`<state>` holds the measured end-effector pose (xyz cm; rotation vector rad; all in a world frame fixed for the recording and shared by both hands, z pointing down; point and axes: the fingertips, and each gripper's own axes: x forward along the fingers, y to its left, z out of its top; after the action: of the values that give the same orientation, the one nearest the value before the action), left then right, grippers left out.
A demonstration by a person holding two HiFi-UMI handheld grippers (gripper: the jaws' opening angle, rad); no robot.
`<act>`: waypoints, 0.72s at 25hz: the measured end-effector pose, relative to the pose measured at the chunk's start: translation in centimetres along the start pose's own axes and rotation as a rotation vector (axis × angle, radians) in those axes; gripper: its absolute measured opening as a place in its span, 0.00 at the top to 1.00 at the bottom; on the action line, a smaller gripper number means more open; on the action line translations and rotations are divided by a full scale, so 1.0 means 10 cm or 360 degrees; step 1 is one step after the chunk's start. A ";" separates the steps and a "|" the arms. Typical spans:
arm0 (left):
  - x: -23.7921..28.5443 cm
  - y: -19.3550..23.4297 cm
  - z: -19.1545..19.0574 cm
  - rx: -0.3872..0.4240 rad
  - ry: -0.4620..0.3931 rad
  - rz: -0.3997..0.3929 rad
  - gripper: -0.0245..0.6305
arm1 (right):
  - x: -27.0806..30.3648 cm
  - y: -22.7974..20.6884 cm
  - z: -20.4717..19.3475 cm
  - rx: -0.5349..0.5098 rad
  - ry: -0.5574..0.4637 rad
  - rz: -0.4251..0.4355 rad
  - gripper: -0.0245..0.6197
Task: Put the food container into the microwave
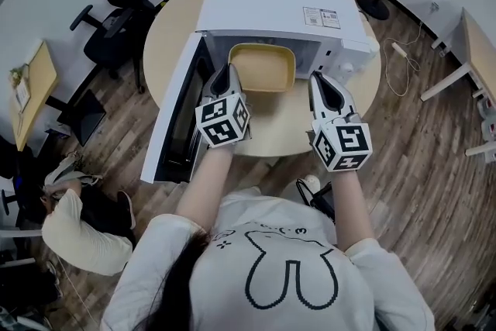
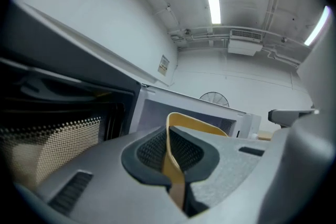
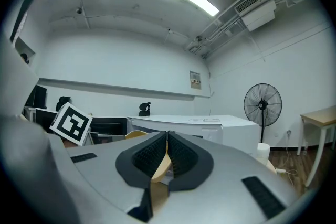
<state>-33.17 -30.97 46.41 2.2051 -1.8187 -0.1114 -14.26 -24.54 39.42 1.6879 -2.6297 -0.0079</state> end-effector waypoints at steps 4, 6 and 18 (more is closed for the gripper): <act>0.18 0.07 -0.13 -0.0085 0.0043 0.0009 0.93 | 0.02 -0.03 -0.07 0.0027 0.0017 -0.0003 0.91; 0.24 0.10 -0.17 -0.0110 0.0053 0.0014 0.93 | 0.03 -0.05 -0.09 0.0044 0.0020 -0.0010 0.91; 0.63 0.15 -0.33 -0.0203 0.0079 0.0040 0.93 | 0.11 -0.05 -0.24 0.0056 0.0043 -0.0014 0.91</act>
<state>-32.52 -36.80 50.68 2.0791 -1.7614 -0.1616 -14.21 -25.80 41.84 1.6975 -2.6185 0.0605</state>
